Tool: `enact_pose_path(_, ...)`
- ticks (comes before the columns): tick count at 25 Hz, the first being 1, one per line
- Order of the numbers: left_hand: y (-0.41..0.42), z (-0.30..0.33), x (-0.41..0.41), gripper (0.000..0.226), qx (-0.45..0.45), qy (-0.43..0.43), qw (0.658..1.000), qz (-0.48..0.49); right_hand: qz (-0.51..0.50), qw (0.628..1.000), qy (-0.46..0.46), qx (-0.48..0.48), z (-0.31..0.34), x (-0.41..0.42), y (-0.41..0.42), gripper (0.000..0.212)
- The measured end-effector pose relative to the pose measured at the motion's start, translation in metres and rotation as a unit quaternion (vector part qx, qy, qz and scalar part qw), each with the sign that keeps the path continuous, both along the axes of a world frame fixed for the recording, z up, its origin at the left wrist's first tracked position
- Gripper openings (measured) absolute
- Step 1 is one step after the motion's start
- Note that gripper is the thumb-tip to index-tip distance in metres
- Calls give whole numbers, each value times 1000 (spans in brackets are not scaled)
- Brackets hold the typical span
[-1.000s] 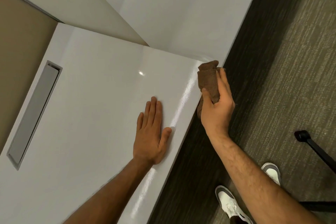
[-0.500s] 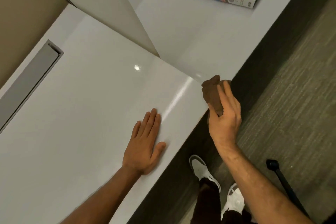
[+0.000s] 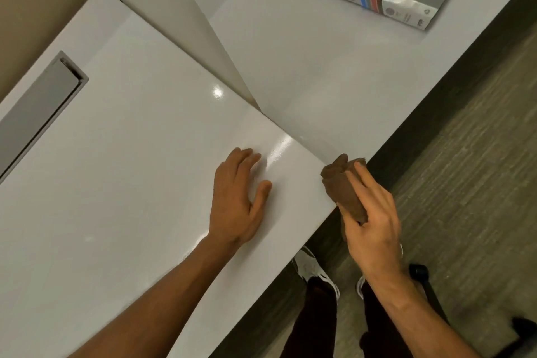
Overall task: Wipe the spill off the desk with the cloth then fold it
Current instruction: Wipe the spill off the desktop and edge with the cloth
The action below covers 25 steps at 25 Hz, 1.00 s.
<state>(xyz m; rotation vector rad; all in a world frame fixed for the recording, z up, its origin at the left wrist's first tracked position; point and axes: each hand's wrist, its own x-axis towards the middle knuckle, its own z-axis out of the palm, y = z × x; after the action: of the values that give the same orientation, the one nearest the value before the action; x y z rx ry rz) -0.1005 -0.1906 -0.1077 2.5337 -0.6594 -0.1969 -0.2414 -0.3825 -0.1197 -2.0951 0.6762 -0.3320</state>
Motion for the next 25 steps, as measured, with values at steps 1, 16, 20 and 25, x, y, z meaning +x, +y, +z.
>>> enact_pose_path(1, -13, -2, 7, 55, -2, 17, 1000, 24, 12, 1000, 10, 12, 1, 1, -4, 61)
enact_pose_path(16, -68, -31, 31, 76, 138, 16, 982, 128, 183, 900, 113, 380, -13, 155, -129, 39)
enact_pose_path(20, -69, -29, 33, 76, 157, 16, 979, 129, 330, 866, 114, 358, -14, 222, -91, 43)
enact_pose_path(25, -71, -26, 32, 76, 156, 16, 979, 127, 357, 860, 126, 342, -19, 247, -64, 46)
